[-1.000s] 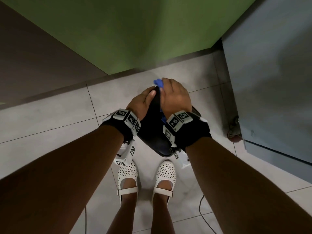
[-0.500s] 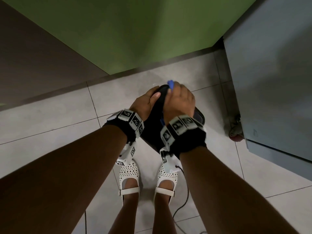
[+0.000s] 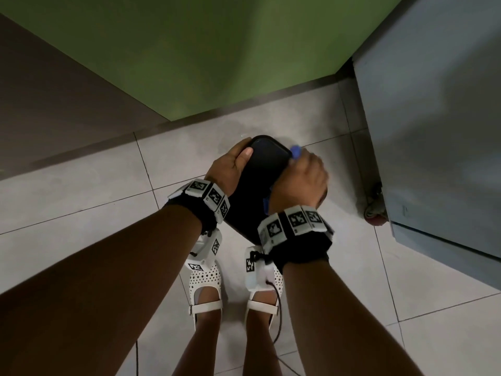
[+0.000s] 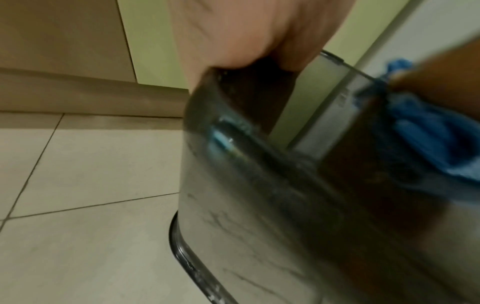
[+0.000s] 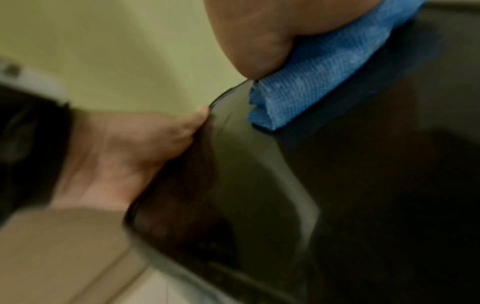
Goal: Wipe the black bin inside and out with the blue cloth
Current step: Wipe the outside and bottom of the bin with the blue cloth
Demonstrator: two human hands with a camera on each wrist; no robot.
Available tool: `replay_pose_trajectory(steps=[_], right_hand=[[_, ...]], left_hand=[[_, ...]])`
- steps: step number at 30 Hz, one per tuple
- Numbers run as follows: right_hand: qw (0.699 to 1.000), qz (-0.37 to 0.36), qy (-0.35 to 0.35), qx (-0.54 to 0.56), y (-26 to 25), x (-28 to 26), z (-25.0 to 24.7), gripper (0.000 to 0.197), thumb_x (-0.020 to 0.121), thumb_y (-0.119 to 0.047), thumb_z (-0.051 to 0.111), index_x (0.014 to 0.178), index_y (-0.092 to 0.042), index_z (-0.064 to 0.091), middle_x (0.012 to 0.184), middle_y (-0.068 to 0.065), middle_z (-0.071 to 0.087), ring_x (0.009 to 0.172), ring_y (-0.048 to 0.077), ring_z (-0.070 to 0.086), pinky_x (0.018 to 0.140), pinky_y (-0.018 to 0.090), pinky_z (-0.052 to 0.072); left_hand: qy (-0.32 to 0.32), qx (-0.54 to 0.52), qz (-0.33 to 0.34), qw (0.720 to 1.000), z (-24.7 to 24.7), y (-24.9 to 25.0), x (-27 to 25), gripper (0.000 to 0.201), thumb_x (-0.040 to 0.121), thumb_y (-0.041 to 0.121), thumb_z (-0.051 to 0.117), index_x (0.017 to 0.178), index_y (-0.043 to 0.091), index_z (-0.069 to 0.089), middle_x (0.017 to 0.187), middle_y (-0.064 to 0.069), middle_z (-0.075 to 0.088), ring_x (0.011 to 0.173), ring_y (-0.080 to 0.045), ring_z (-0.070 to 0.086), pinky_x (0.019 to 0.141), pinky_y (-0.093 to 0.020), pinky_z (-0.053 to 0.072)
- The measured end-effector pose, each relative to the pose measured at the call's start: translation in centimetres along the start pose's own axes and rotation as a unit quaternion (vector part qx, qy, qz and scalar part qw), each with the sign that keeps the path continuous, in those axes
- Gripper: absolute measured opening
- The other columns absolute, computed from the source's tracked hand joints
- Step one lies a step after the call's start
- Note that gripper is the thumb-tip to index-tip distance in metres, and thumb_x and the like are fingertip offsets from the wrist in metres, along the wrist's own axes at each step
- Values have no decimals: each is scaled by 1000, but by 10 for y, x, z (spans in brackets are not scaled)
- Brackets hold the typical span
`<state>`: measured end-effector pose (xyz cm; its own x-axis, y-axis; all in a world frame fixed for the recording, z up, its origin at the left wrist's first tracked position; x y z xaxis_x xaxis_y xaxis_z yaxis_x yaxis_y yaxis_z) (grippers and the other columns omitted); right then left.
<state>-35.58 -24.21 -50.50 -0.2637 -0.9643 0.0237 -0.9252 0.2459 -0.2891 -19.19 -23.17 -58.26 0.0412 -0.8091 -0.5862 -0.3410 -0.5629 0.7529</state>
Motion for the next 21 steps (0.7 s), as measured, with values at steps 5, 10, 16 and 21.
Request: replay_pose_trajectory(steps=[5, 10, 16, 21], right_hand=[[994, -96, -48, -2, -47, 5, 12, 39, 89, -25, 37, 112, -7, 62, 106, 13, 69, 102, 30, 65, 90, 41, 52], [995, 95, -30, 13, 42, -16, -4, 43, 88, -29, 39, 115, -2, 60, 110, 21, 65, 102, 38, 62, 89, 47, 51], [999, 10, -11, 50, 10, 25, -4, 36, 88, -24, 43, 107, -2, 64, 97, 21, 67, 83, 38, 63, 73, 37, 53], [955, -215, -187, 78, -58, 57, 20, 41, 96, -29, 34, 126, -9, 52, 125, 13, 58, 113, 31, 52, 97, 34, 41]], left_hand=[[0, -18, 4, 1000, 1, 0, 0, 48, 92, 42, 37, 135, 23, 45, 139, -4, 52, 130, -18, 46, 113, -29, 31], [28, -37, -13, 999, -2, -2, -3, 41, 97, 32, 40, 136, 21, 45, 141, -2, 49, 133, -14, 42, 108, -15, 26], [101, -81, -51, 990, -21, -1, -23, 43, 99, 31, 32, 140, 17, 39, 143, -6, 45, 130, -18, 42, 100, -12, 28], [155, -238, -160, 945, -19, -34, -62, 48, 99, 35, 29, 144, 25, 16, 146, -9, 38, 127, -24, 42, 110, -42, 34]])
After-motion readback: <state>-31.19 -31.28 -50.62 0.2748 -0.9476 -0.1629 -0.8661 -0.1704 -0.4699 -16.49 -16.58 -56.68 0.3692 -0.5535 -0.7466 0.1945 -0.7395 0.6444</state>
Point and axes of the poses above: each hand's wrist, its own x-axis towards the middle knuckle, its own z-axis out of the palm, y = z × x, the point moved 10 cm from there along x, towards the middle knuckle
